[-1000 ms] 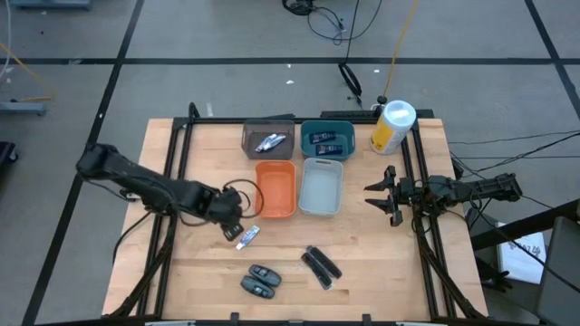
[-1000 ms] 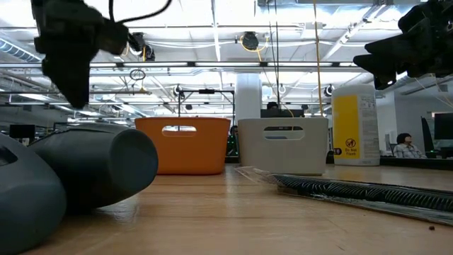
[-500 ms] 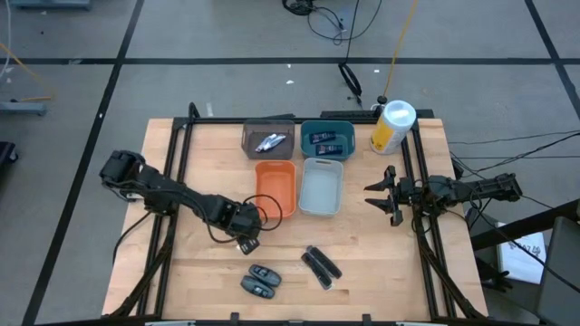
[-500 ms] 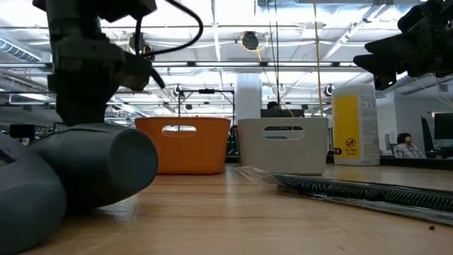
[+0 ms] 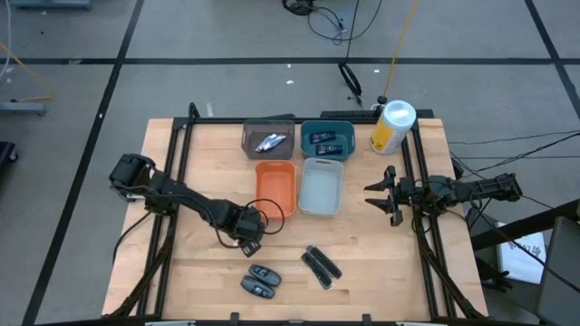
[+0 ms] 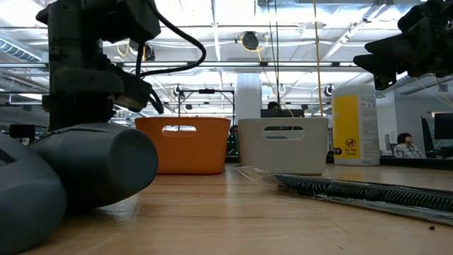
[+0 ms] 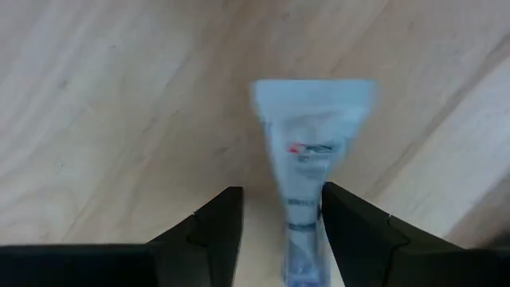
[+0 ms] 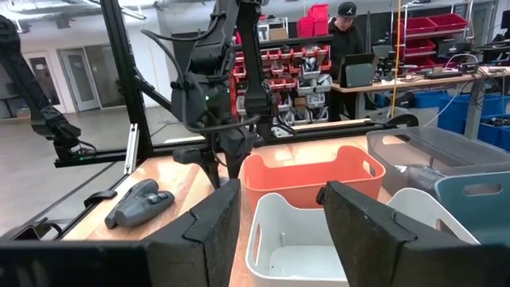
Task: Pick & Place Travel size toiletries
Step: Put the white toothpaste into the black transparent bin
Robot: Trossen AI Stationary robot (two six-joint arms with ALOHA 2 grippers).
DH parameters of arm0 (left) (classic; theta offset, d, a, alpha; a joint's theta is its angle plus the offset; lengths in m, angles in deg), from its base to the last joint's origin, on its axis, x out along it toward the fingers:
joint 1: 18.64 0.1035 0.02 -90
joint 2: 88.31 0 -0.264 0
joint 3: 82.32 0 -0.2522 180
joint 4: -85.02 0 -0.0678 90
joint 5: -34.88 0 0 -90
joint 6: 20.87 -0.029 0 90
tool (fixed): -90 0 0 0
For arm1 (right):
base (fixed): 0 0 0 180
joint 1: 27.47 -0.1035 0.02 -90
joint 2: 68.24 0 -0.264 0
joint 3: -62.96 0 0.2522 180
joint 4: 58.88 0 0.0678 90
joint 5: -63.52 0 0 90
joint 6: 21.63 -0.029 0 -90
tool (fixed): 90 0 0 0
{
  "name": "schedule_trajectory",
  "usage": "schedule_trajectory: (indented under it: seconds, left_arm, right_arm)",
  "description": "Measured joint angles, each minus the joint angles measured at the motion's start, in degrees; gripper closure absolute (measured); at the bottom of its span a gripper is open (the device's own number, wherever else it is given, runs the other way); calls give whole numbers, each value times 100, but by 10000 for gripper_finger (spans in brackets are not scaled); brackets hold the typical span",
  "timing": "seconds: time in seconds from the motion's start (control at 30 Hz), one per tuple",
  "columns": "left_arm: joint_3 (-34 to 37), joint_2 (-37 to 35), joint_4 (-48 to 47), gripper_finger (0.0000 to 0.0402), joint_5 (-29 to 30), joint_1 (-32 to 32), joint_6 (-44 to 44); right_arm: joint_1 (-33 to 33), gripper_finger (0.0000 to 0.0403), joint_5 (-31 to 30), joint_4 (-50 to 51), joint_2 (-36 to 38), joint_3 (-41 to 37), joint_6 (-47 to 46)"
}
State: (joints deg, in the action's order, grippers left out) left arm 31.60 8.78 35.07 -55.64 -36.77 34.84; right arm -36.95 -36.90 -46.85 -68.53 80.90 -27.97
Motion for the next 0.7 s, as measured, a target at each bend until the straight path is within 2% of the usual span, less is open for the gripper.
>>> schedule_trajectory:
  seconds: [0.27, 0.5, 0.6, 0.7]
  left_arm:
    - [-14, 69, -435, 229, 227, 0, -166]
    - [-10, 71, -433, 232, 261, 0, -450]
    - [-6, 73, -435, 257, 259, 2, -520]
    - [-3, 73, -433, 303, 221, 4, -611]
  right_arm:
    - [0, 232, 0, 12, 1, 0, 12]
    - [0, 232, 0, 15, 1, 0, 1]
    - [0, 232, 0, 14, 1, 0, -1]
    - [0, 232, 0, 16, 1, 0, -3]
